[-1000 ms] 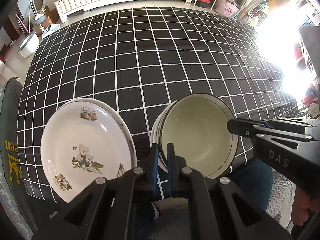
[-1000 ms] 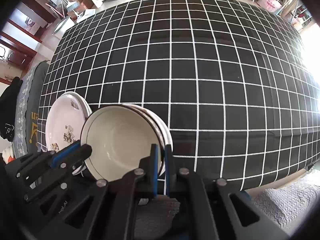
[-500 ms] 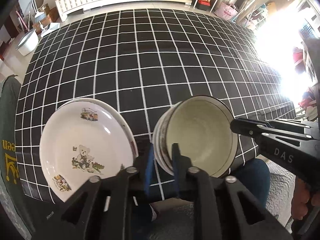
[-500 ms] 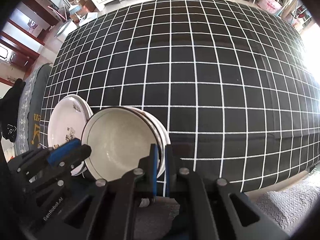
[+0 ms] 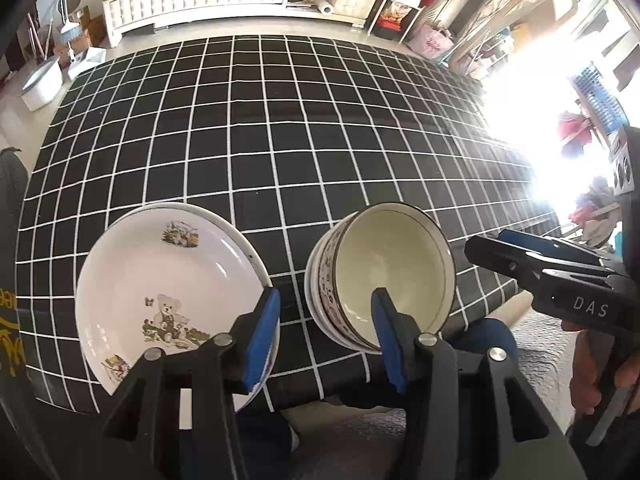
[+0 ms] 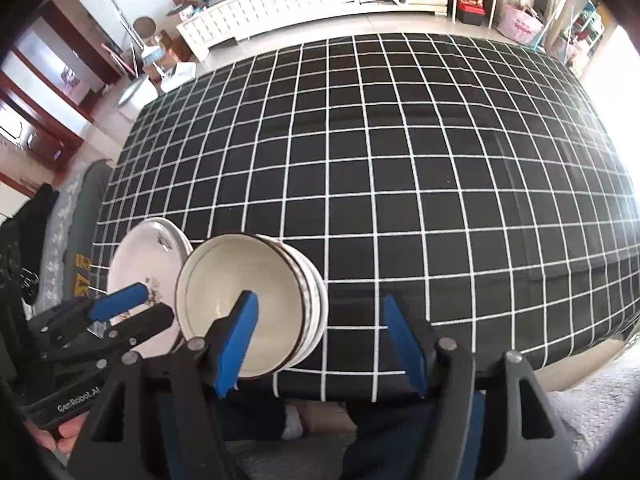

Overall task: Organize plates and bowls
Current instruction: 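Regrip the whole bowl stack by its rim with the right tool and lift, then carry the bowl stack with the right tool over the teddy-bear plate stack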

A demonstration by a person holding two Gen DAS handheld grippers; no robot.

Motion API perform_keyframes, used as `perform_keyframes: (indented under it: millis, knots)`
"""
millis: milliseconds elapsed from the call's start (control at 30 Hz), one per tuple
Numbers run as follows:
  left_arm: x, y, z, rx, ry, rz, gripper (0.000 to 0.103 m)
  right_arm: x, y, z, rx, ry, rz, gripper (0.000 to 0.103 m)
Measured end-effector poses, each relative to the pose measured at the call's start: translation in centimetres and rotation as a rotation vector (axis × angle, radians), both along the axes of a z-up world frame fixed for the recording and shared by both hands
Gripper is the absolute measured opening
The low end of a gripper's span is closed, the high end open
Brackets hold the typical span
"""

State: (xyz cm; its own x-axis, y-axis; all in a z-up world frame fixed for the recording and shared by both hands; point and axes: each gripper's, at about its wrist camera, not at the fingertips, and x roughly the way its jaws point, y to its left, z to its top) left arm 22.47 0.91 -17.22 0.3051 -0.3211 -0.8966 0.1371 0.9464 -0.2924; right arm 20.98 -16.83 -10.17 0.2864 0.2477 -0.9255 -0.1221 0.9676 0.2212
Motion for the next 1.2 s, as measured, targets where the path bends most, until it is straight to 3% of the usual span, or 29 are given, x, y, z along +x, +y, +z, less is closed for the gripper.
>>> perform_keyframes:
  millis: [233, 1200]
  knots:
    - [0.1, 0.9, -0.9, -0.111, 0.023, -0.078, 0.045, -0.7, -0.1, -0.7, 0.047, -0.006, -0.03, 0.071]
    - [4.1, 1.5, -9.3, -0.127, 0.162, -0.185, 0.045, 1.6, -0.4, -6.6, 0.121, 0.139, -0.068, 0.071]
